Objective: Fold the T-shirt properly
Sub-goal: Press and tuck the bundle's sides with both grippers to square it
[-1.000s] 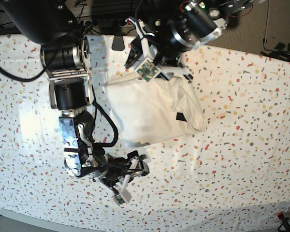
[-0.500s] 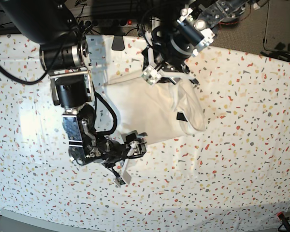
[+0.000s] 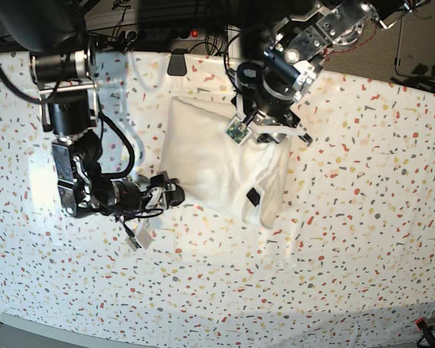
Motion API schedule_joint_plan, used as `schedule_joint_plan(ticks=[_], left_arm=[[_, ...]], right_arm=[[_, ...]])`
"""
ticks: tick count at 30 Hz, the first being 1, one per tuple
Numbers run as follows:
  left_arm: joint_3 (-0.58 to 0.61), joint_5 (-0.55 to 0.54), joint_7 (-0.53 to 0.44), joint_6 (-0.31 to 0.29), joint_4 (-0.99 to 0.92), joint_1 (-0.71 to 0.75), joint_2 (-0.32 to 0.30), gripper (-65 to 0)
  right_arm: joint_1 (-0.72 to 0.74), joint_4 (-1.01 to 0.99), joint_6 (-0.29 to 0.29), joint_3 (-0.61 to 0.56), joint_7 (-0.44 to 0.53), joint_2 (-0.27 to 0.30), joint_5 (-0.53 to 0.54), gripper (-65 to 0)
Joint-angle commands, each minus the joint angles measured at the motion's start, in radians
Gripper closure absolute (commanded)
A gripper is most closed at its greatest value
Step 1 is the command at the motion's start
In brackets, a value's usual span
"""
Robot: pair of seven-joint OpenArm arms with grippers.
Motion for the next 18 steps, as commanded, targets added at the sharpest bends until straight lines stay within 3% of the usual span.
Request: schedule_joint_plan(ticks=[1, 4, 7, 15, 18], left_arm=[[-0.005, 0.018, -0.024, 0.011, 0.001, -0.029, 0.003, -23.2], [-0.005, 0.019, -0.05, 0.01, -0.047, -0.062, 0.003, -23.2], [-0.005, 0.019, -0.114, 0.01, -0.098, -0.092, 0.003, -23.2], [-0.005, 0.018, -0.142, 0.01, -0.167, -0.168, 0.013, -23.2], [-0.005, 0.016, -0.143, 0.01, -0.168, -0.193, 0.036, -23.2]], right_arm=[[0.006, 0.038, 0.002, 0.002, -0.052, 0.026, 0.039, -34.3], [-0.052, 0.135, 0.002, 0.002, -0.188, 0.066, 0.173, -34.3], [-0.111, 0.237, 0.002, 0.002, -0.254, 0.107, 0.266, -34.3], [-0.213, 0.383, 0.002, 0.002, -0.296, 0.167, 0.355, -34.3], [-0.218, 0.384, 0.002, 0.002, -0.353, 0.166, 0.449, -34.3]])
